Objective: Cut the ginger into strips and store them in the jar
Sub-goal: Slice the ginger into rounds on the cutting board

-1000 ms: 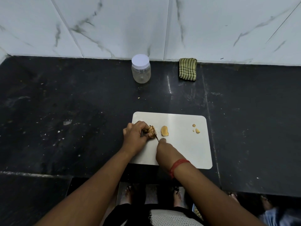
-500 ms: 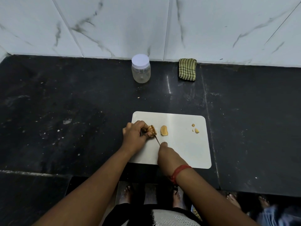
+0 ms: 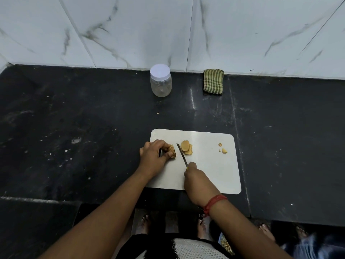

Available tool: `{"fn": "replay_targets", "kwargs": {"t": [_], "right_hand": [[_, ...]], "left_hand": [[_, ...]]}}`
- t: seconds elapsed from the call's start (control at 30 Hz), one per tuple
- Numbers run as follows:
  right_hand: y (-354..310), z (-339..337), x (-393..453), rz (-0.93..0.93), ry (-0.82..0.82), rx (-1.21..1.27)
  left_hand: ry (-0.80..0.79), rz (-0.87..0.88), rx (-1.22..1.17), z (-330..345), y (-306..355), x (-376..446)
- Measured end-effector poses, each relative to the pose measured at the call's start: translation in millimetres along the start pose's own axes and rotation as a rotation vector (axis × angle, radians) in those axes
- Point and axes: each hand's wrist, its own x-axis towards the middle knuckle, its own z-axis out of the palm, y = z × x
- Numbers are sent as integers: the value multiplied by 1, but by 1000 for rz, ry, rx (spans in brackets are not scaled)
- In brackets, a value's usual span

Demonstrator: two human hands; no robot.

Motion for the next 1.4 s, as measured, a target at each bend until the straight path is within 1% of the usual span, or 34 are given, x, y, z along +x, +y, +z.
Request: {"fn": "replay_targets", "kwargs": {"t": [0.1,0.23,0.4,0.57,0.73,1.07,1.17,1.4], "right_hand": [[-7,0,9,34,5,46],[-13,5,19,33,-14,78],[-15,8,19,26,-17,37],[-21,6,20,28,-26,13],[-22,5,21,50,-28,17],[-24,6,23,76,-29,5],[-29,2,25,86,-56,-23],[-40,-11,31,105,-139,9]], "left_hand": [[18,-4,-18,0,1,-2],[46,-46,-61,-2,5,-6],[36,-21,-88,-1,1,-3],[41,7,-73,0,-3,-5],[24,54,8,3,-7,-9],[84,82,38,9,-10,-10],[98,80,57,11,-10,-10],[122,94,78,12,-8,-11]]}}
